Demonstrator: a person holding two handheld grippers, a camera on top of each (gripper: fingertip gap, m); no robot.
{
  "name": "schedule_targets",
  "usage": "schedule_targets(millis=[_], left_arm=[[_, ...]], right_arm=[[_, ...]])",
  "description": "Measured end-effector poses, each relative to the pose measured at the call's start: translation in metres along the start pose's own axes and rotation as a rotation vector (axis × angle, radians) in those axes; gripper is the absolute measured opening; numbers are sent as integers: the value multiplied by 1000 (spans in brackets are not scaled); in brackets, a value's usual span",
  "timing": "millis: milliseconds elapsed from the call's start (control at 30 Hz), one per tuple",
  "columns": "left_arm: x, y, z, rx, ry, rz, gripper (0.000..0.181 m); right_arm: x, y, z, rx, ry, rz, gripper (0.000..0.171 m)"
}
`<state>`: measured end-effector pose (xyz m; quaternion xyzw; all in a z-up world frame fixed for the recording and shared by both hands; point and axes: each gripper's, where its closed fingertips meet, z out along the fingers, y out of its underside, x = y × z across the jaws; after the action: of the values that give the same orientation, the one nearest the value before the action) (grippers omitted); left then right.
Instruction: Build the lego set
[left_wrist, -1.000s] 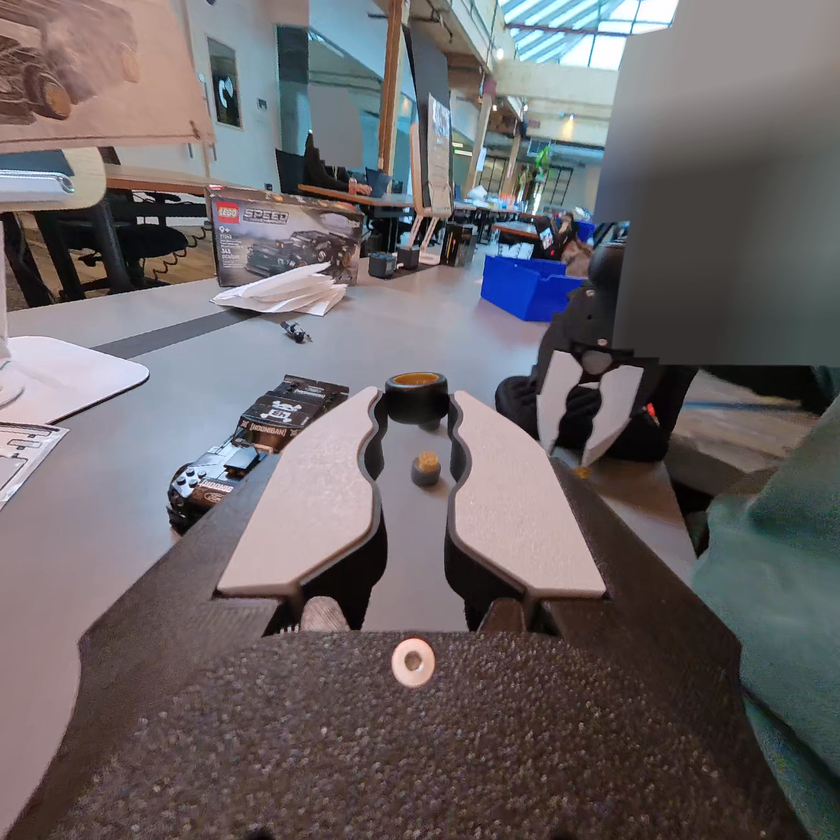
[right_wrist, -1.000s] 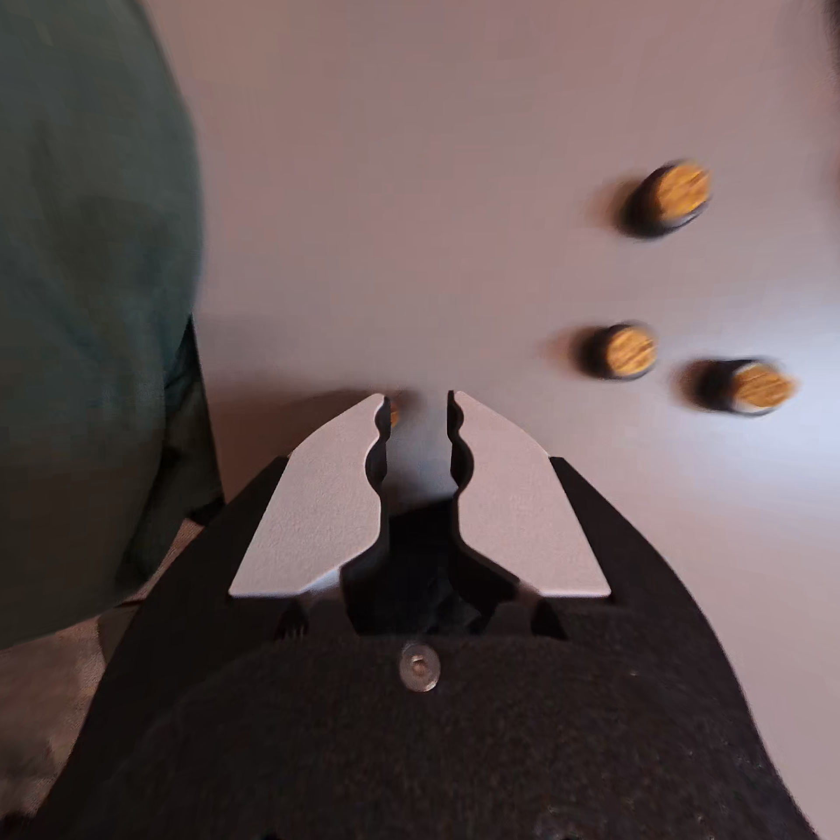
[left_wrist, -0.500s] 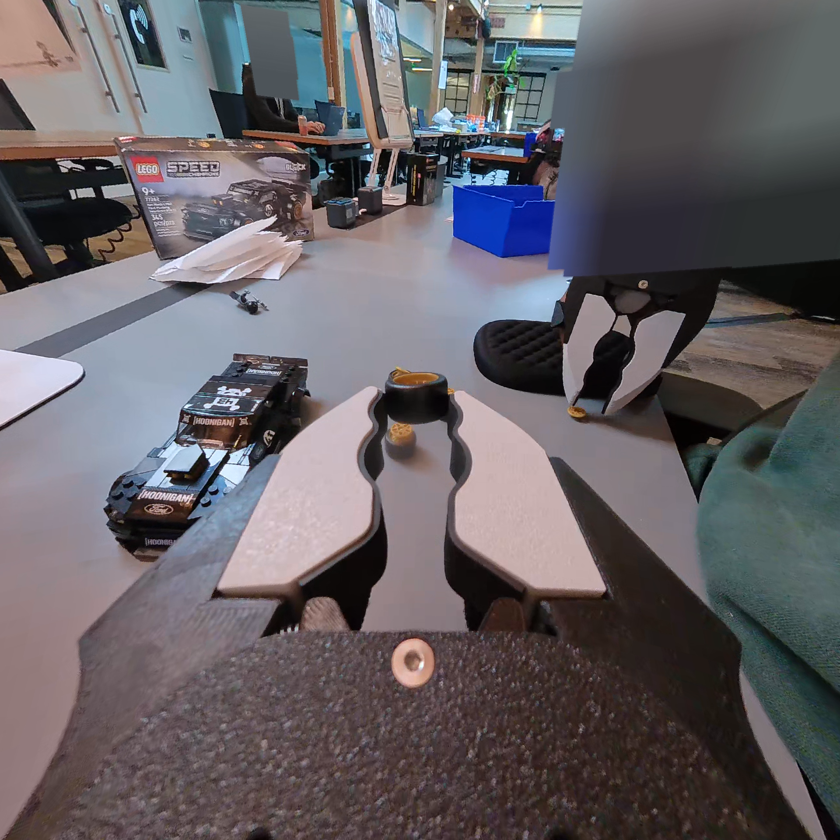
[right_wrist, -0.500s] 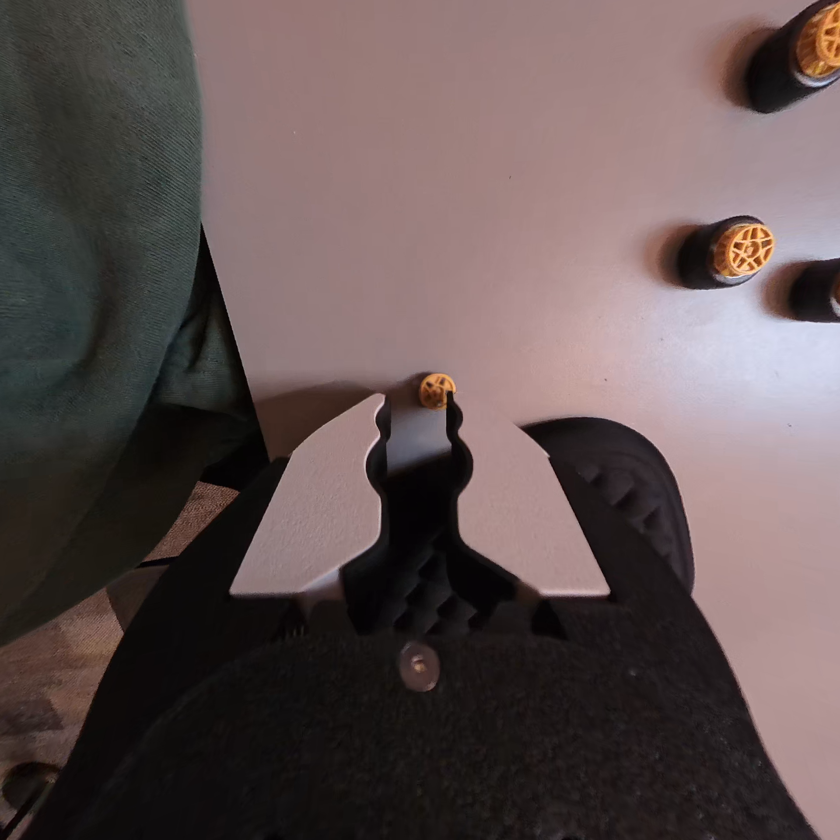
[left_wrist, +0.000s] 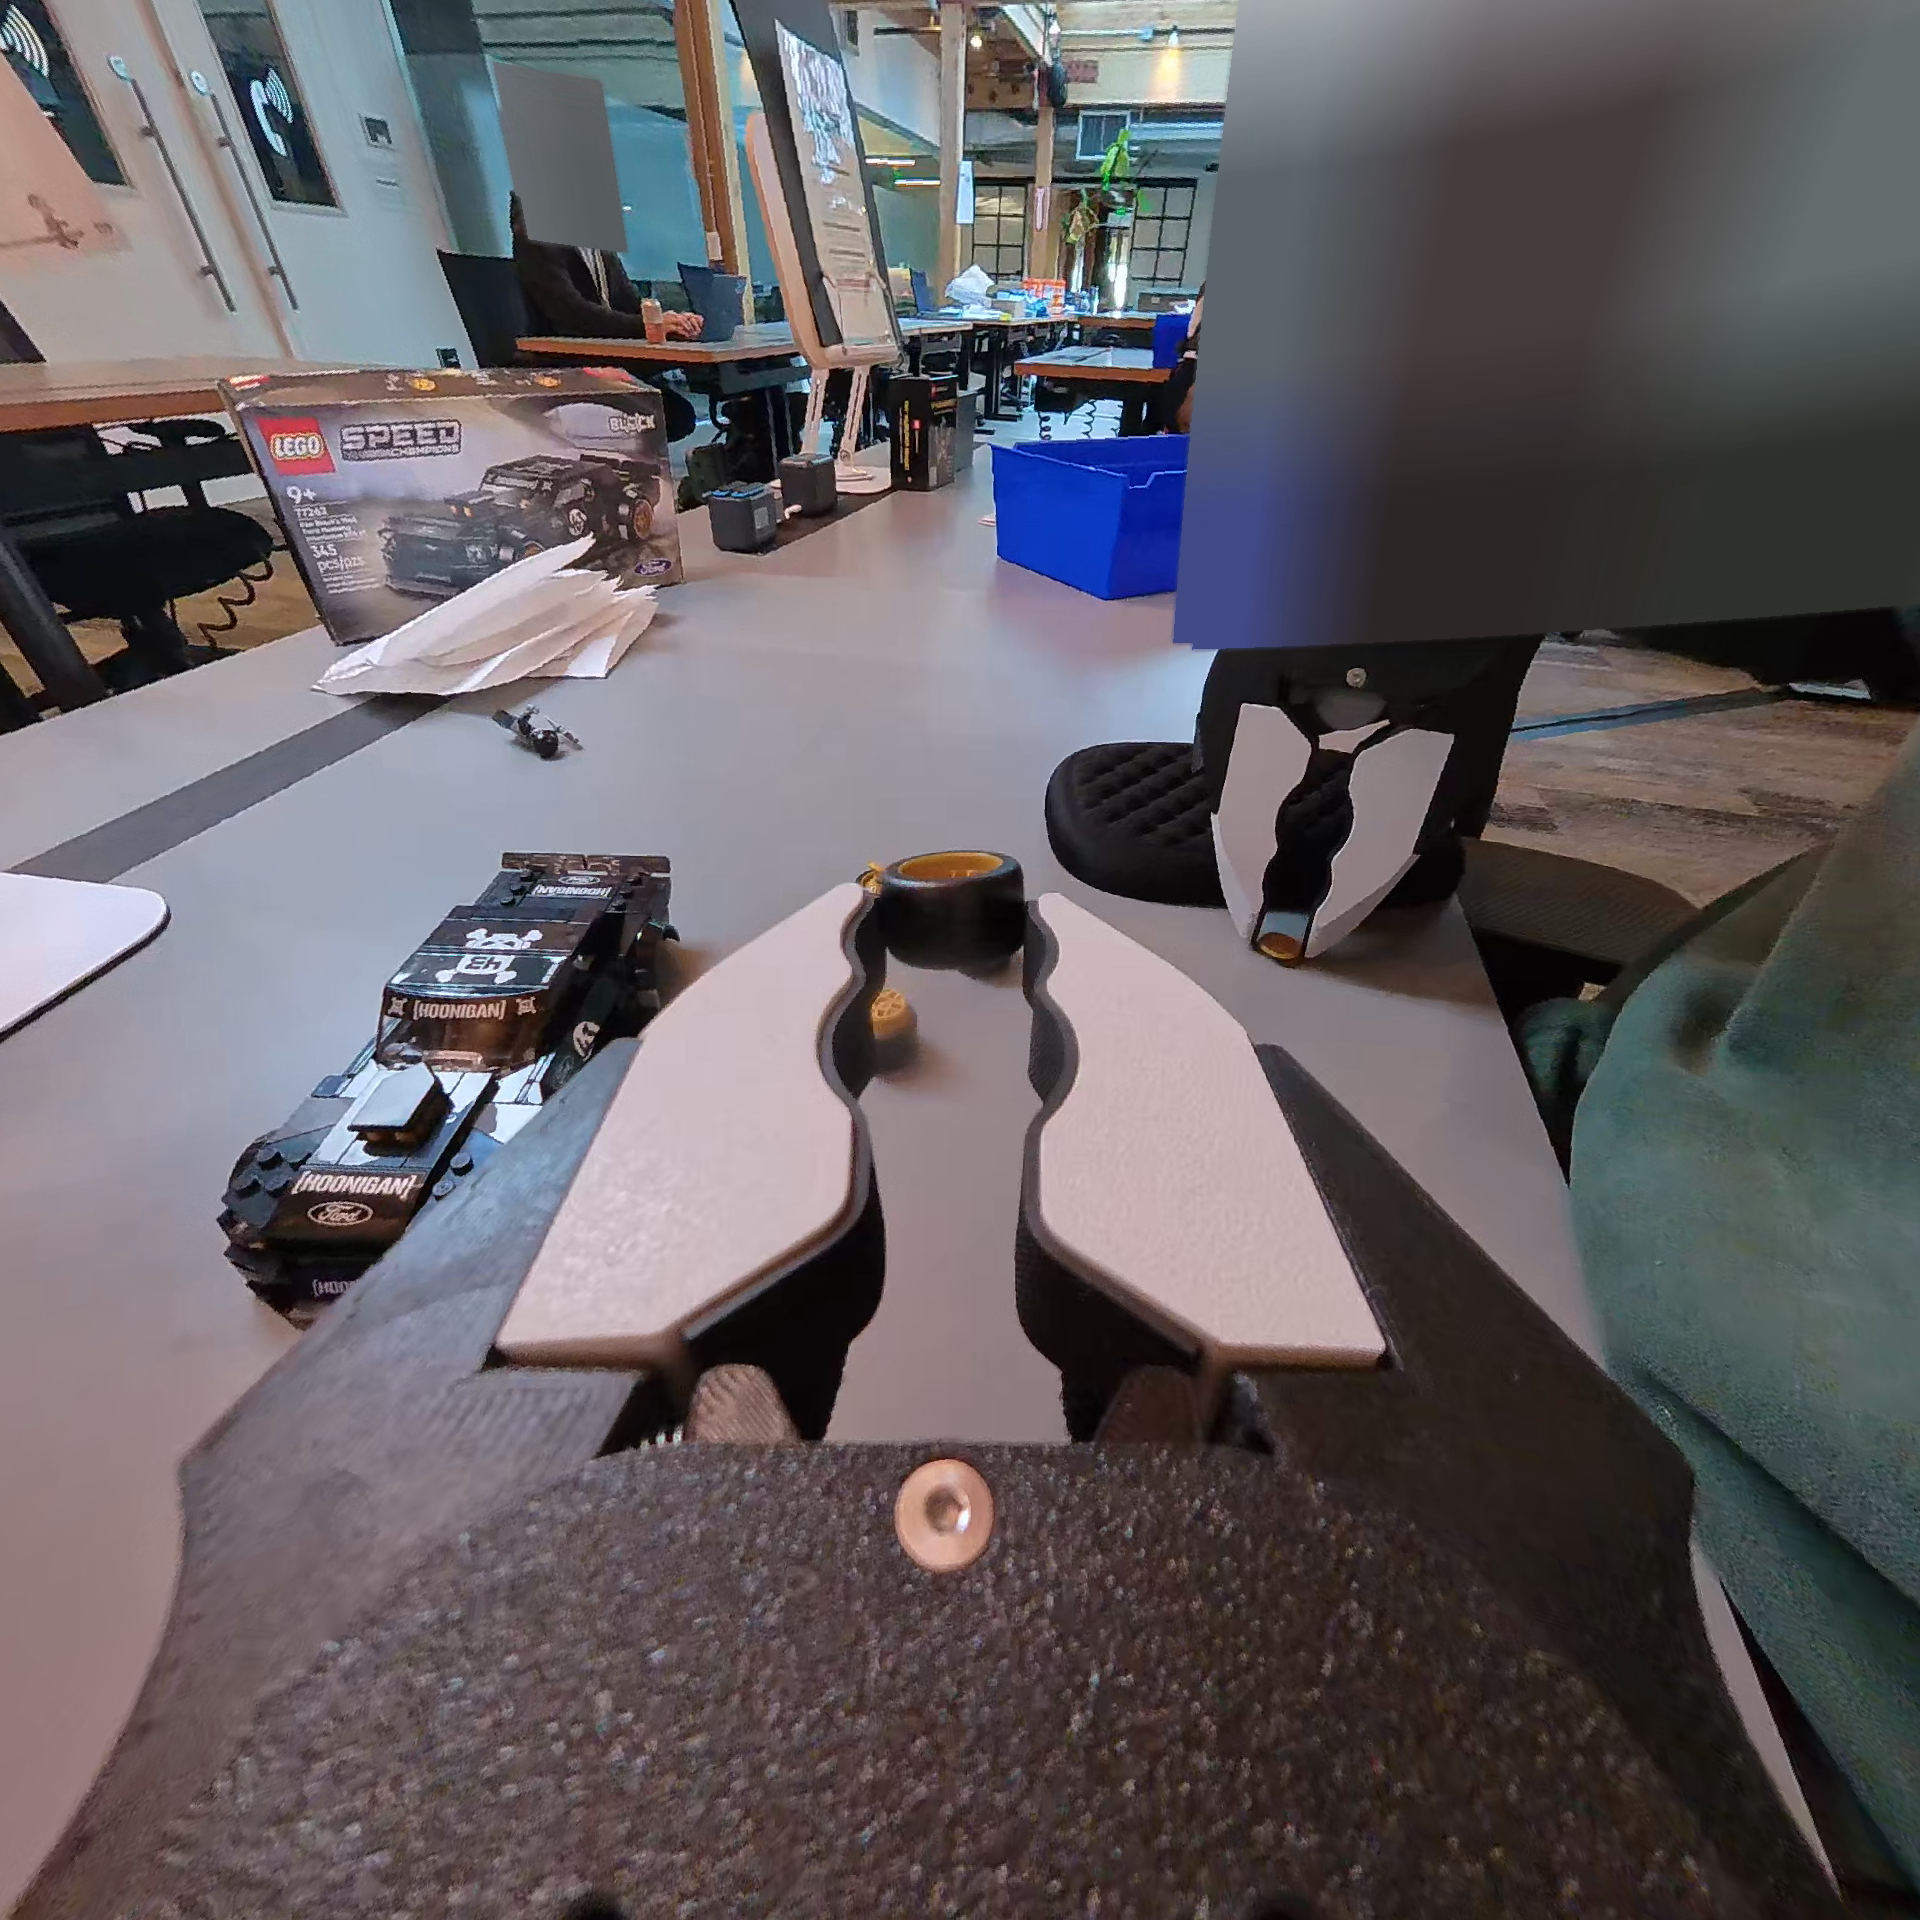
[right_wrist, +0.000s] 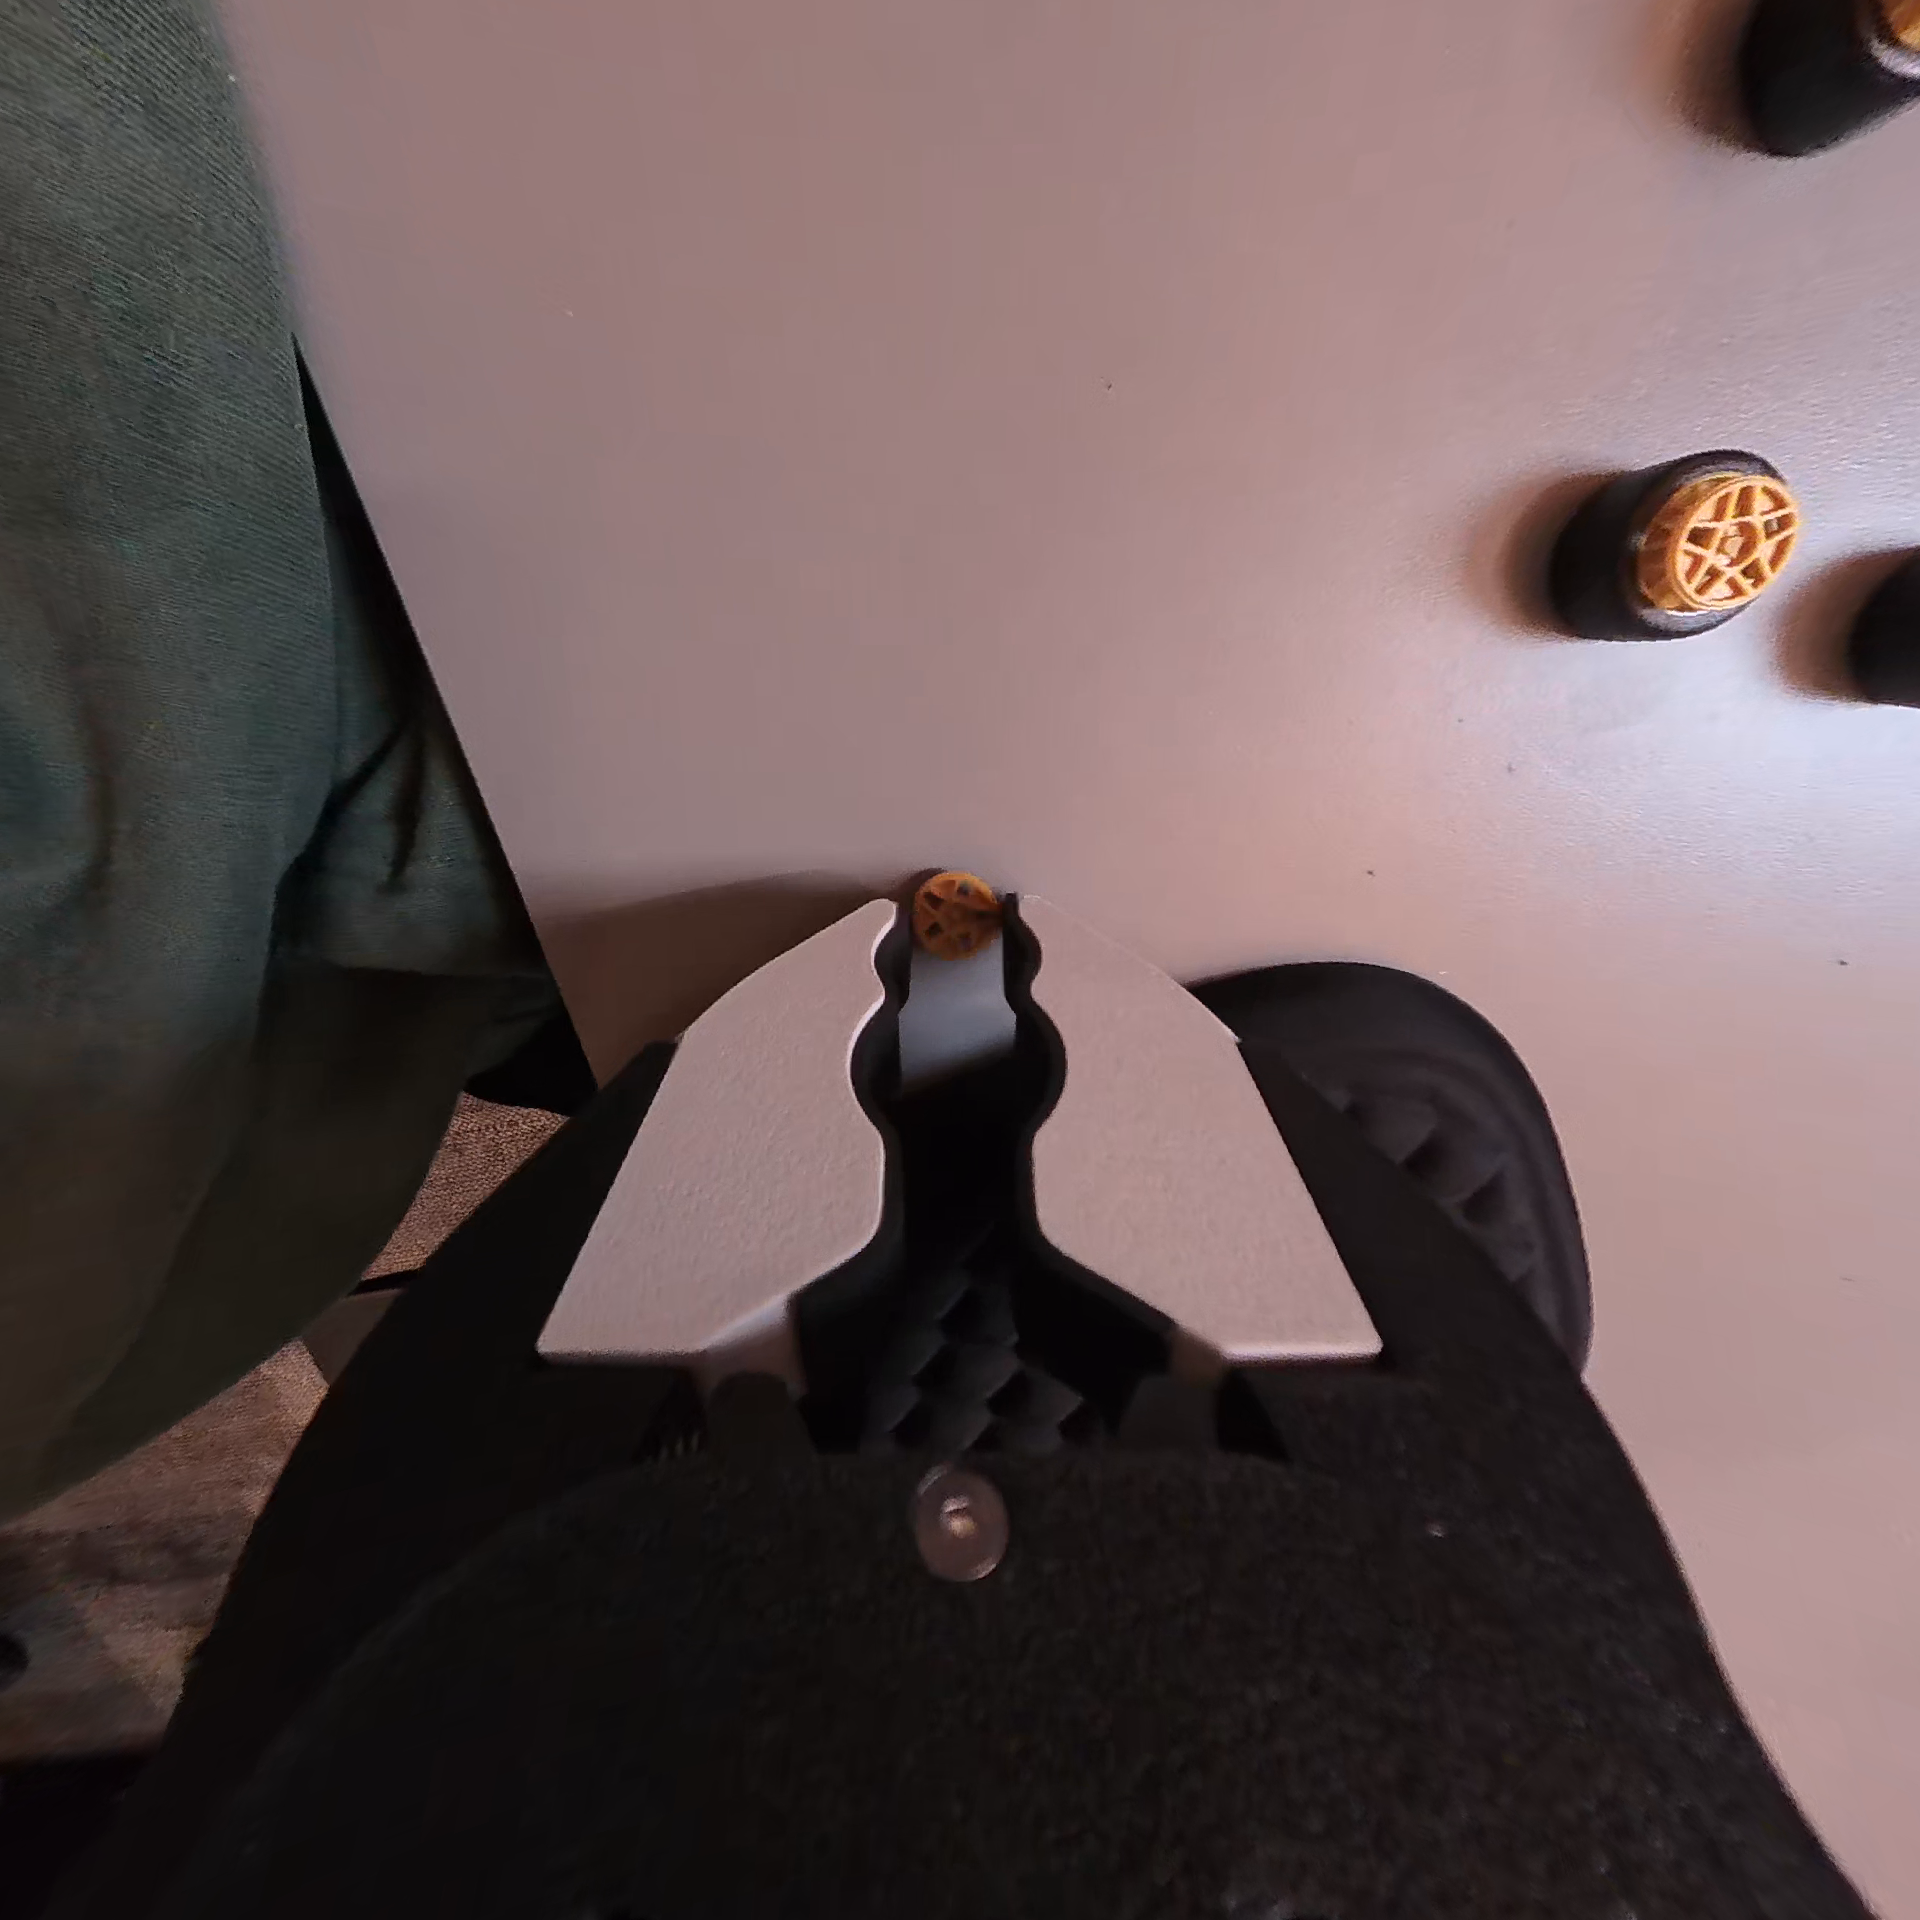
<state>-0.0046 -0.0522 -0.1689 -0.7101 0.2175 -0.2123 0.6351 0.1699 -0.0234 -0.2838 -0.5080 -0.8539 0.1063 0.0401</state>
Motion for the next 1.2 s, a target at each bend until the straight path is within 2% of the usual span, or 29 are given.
schedule_targets(millis=[333,433,500,633,733,900,1200], left_arm=[[6,2,2,-15,13,25,25],[8,2,3,-12,22,23,25],[12,2,5,-8,35,21,25],[23,-1,10,25,84,13,25],[32,-9,11,89,124,8,25],[34,-18,9,168,125,21,25],[37,-26,2,201,124,48,25]], right_arm=[[1,1,3,-20,24,-13,16],[3,-5,-3,29,23,-26,16],[12,-24,-18,137,42,-25,16],[34,-92,-78,431,94,-34,16],[36,-141,-111,521,73,-106,16],[25,-184,-120,454,9,-283,16],[21,-195,-107,310,-72,-332,18]])
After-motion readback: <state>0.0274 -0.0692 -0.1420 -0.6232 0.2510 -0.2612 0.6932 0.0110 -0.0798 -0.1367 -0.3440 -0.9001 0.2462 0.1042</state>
